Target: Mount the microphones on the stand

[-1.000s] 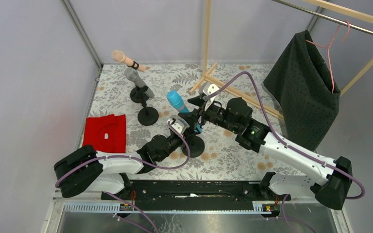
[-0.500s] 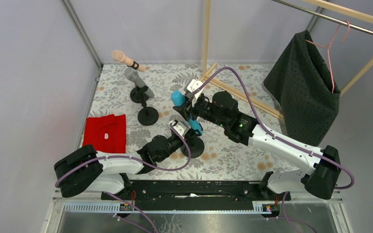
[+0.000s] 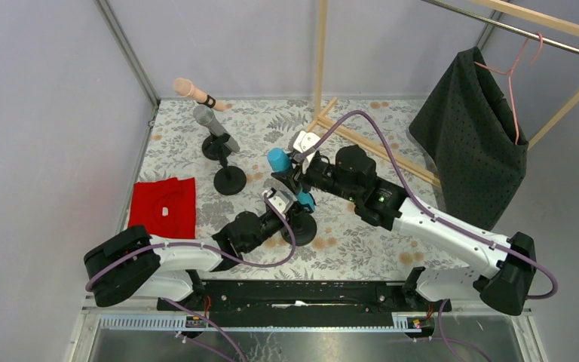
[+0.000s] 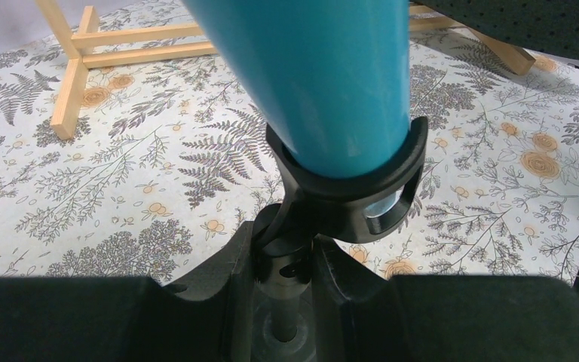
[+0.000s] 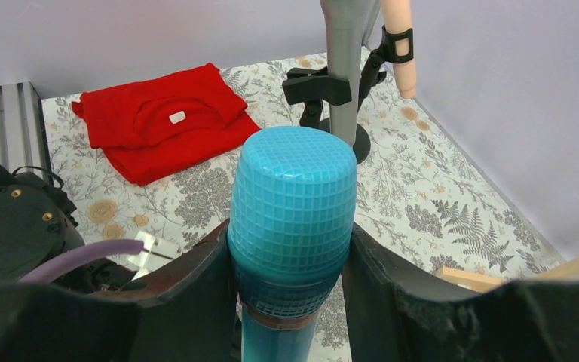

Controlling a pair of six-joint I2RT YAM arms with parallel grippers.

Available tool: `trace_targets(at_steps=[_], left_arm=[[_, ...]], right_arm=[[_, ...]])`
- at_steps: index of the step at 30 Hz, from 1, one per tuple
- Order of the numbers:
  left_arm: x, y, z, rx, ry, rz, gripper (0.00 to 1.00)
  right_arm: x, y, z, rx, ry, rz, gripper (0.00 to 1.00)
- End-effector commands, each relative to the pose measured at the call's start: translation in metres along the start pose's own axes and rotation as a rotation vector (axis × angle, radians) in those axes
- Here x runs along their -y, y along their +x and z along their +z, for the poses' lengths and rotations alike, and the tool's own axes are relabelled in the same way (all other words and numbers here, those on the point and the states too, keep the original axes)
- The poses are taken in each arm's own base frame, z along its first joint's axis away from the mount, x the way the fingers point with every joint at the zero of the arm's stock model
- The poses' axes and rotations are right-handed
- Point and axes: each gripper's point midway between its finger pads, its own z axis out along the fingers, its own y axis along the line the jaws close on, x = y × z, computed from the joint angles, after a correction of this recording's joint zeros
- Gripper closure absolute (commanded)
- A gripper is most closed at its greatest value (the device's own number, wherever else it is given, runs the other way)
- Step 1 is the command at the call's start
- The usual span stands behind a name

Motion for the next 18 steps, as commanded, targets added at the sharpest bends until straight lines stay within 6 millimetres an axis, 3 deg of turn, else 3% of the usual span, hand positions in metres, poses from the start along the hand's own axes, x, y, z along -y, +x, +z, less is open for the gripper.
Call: trace_targets(at_steps=[1,18], left_arm=[[-0.006,-0.005,-0.005,0.034,-0.022,0.005,1.00],[-0.011,-0.006,-0.008,0.045,-0.035,-0.015,1.00]], right_arm=[[-0.004,0.035,-0.012,-0.104,-0.007,-0.040,1.00],[-0.012,0.103,-0.032,-0.225,0.009,-0.019,1.00]])
